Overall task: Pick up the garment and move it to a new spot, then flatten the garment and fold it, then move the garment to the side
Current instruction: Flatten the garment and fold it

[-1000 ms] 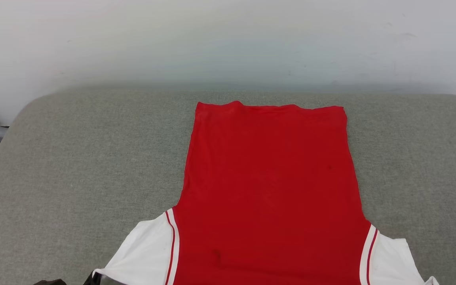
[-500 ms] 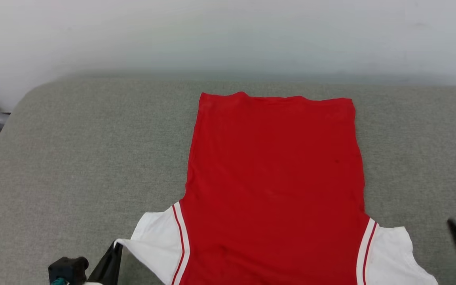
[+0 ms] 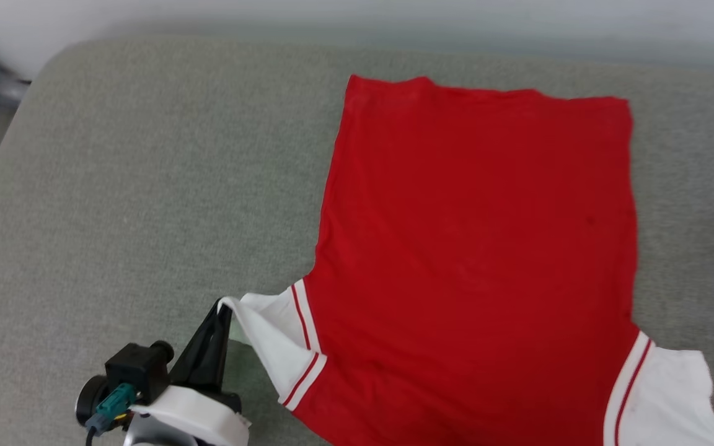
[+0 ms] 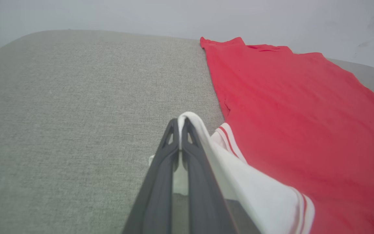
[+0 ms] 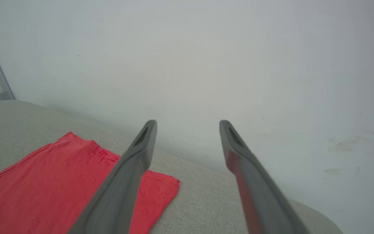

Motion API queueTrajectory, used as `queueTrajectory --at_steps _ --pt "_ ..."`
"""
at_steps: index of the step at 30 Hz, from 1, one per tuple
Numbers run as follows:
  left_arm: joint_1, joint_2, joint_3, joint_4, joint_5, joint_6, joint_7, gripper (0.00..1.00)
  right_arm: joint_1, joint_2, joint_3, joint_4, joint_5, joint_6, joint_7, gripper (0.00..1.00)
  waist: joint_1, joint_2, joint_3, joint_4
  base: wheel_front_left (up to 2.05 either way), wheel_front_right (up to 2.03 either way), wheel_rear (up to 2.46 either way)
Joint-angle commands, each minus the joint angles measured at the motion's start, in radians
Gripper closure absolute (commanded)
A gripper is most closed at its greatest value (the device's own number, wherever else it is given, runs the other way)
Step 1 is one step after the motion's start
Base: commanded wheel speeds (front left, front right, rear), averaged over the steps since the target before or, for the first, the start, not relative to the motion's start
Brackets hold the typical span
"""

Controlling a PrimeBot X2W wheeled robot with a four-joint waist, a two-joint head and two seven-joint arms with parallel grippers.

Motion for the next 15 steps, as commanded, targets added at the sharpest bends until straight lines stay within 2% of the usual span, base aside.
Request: queueTrajectory --at_steps 1,4,7,11,15 --pt "-0.024 -0.014 0.001 -0.008 0.013 -0.005 -0.002 1.0 -0.058 -0.005 0.021 0.025 0.01 -0.001 0.07 0.0 -0.0003 0.0 0.073 0.048 0.0 0.0 0.0" --pt "-0.051 -0.046 0.004 -0.016 0.037 -0.017 -0.002 1.0 -0.179 -0.021 0.077 0.092 0.039 -0.001 0.288 0.0 -0.0003 0.0 0.117 0.077 0.0 0.0 0.0" --pt "-0.072 -0.076 0.014 -0.022 0.059 -0.028 -0.002 1.0 -0.291 -0.047 0.112 0.148 0.053 -0.001 0.458 0.0 -0.0003 0.0 0.162 0.103 0.0 0.0 0.0" --pt "-0.093 -0.11 0.028 -0.022 0.087 -0.045 -0.002 1.0 -0.395 -0.05 0.147 0.236 0.076 -0.001 0.699 0.0 -0.0003 0.0 0.215 0.132 0.0 0.0 0.0" --pt "-0.114 -0.145 0.047 -0.026 0.114 -0.068 -0.002 1.0 -0.482 -0.032 0.147 0.295 0.057 -0.001 0.868 0.0 -0.0003 0.0 0.268 0.161 0.0 0.0 0.0"
